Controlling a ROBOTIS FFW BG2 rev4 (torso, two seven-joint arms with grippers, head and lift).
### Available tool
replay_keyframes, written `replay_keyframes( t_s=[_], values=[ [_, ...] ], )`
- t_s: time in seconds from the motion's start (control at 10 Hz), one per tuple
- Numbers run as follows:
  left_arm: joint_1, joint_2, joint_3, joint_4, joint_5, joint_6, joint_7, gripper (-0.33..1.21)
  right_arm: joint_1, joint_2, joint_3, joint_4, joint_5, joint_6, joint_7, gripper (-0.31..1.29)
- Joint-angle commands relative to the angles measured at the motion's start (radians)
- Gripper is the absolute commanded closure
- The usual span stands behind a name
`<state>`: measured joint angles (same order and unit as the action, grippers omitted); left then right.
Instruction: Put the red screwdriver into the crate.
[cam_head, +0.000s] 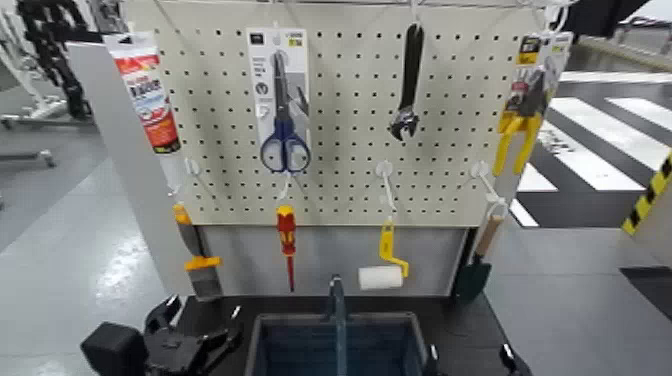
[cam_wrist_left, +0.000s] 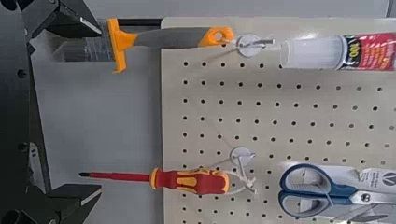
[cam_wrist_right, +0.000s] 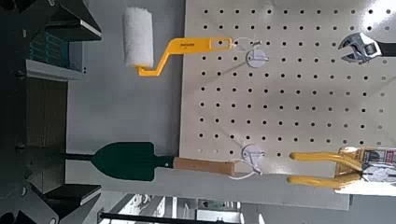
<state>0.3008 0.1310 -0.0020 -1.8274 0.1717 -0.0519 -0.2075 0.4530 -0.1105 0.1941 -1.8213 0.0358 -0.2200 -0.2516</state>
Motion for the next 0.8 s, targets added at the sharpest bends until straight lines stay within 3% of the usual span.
replay_keyframes(
  t_s=[0.1,0.8],
  values=[
    [-0.057,0.019,-0.003,0.014,0.012,0.055,-0.046,0.11,-0.004,-0.001,0.002,0.004,-0.004,-0.002,0.000,0.15],
    [-0.256,0.114,-0.065,0.076,0.066,0.188,-0.217,0.11,-0.005,-0.001,0.005,0.010,-0.011,-0.006,0.000,0.15]
  ],
)
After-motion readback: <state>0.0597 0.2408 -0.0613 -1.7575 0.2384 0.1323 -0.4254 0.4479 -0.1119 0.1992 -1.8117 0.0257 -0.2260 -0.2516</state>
